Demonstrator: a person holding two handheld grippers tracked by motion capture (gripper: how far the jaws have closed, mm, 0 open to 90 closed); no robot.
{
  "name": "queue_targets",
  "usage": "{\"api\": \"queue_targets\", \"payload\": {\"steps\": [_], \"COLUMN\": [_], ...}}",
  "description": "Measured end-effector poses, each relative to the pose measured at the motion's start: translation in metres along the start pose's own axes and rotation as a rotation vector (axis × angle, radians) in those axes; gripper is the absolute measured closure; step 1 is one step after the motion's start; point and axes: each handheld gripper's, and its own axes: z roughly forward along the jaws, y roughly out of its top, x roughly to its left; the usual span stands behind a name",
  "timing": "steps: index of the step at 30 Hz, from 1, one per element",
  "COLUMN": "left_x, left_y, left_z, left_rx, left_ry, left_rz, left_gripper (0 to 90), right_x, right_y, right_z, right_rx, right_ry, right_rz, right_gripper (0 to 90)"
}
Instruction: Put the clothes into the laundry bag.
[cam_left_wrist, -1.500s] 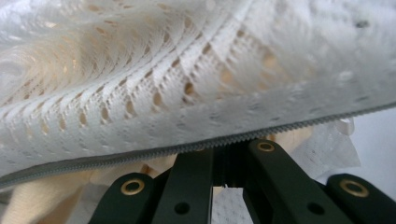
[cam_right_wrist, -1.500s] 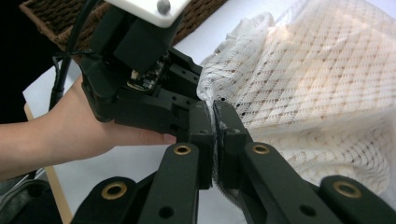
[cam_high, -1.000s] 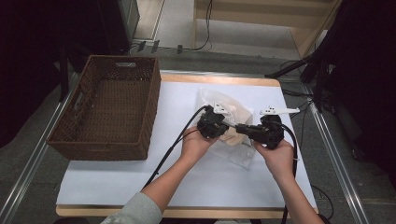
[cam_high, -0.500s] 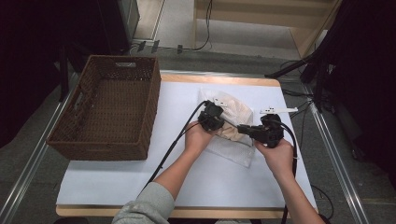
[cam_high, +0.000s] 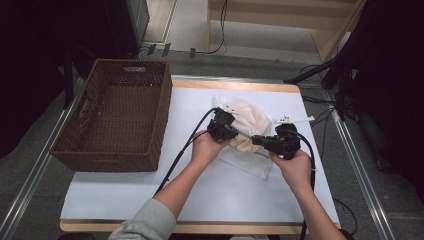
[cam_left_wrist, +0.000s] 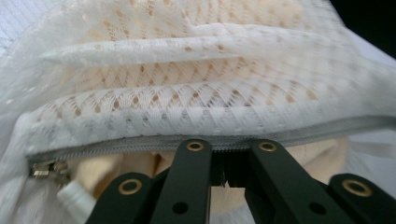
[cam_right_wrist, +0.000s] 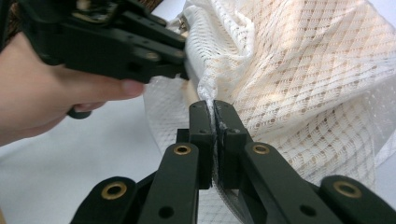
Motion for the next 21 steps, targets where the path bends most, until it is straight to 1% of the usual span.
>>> {"api": "queue_targets", "payload": {"steps": [1, 2, 3, 5, 7, 8, 9, 10, 12, 13, 15, 16, 18, 21], "left_x": [0.0, 0.0, 0.0, 0.0, -0.002, -0.002, -0.002, -0.003, -0.004, -0.004, -0.007, -0.007, -0.006, -0.005], "left_y": [0.0, -0.003, -0.005, -0.006, -0.008, -0.008, -0.009, -0.009, -0.011, -0.011, -0.014, -0.017, -0.017, -0.019], "left_z": [0.0, -0.007, -0.01, -0.017, -0.023, -0.025, -0.028, -0.03, -0.037, -0.037, -0.041, -0.045, -0.049, -0.056], "left_rx": [0.0, 0.005, 0.005, 0.002, 0.007, 0.011, 0.016, 0.01, 0.02, 0.02, 0.027, 0.013, 0.013, 0.003], "left_ry": [0.0, -0.013, -0.021, -0.016, -0.012, -0.014, -0.024, -0.026, -0.041, -0.041, -0.03, -0.028, -0.028, -0.018], "left_rz": [0.0, -0.001, -0.004, 0.003, 0.02, 0.023, 0.021, 0.019, 0.033, 0.033, 0.053, 0.056, 0.052, 0.059], "left_gripper": [86.9, 84.7, 82.7, 78.5, 75.4, 73.3, 71.7, 69.1, 66.8, 65.9, 64.8, 64.8, 63.5, 61.9], "right_x": [0.0, 0.001, 0.001, 0.002, 0.004, 0.005, 0.005, 0.005, 0.004, 0.004, 0.004, 0.004, 0.004, 0.004], "right_y": [0.0, 0.0, 0.0, 0.0, 0.0, 0.0, 0.0, 0.0, 0.0, 0.0, 0.001, 0.001, 0.001, 0.001], "right_z": [0.0, -0.001, -0.001, -0.001, 0.0, 0.001, 0.001, 0.001, 0.001, 0.001, 0.001, 0.001, 0.002, 0.001], "right_rx": [0.0, -0.004, -0.005, -0.005, -0.002, -0.004, -0.003, -0.003, -0.005, -0.005, -0.006, -0.006, -0.002, -0.005], "right_ry": [0.0, 0.004, 0.007, 0.012, 0.011, 0.012, 0.013, 0.007, 0.01, 0.01, 0.009, 0.009, 0.01, 0.01], "right_rz": [0.0, 0.005, 0.003, -0.003, -0.008, -0.012, -0.012, -0.015, -0.011, -0.011, -0.011, -0.013, -0.014, -0.012], "right_gripper": [88.0, 88.0, 88.0, 88.0, 88.0, 88.0, 87.9, 87.9, 87.9, 87.9, 87.9, 87.9, 87.9, 87.9]}}
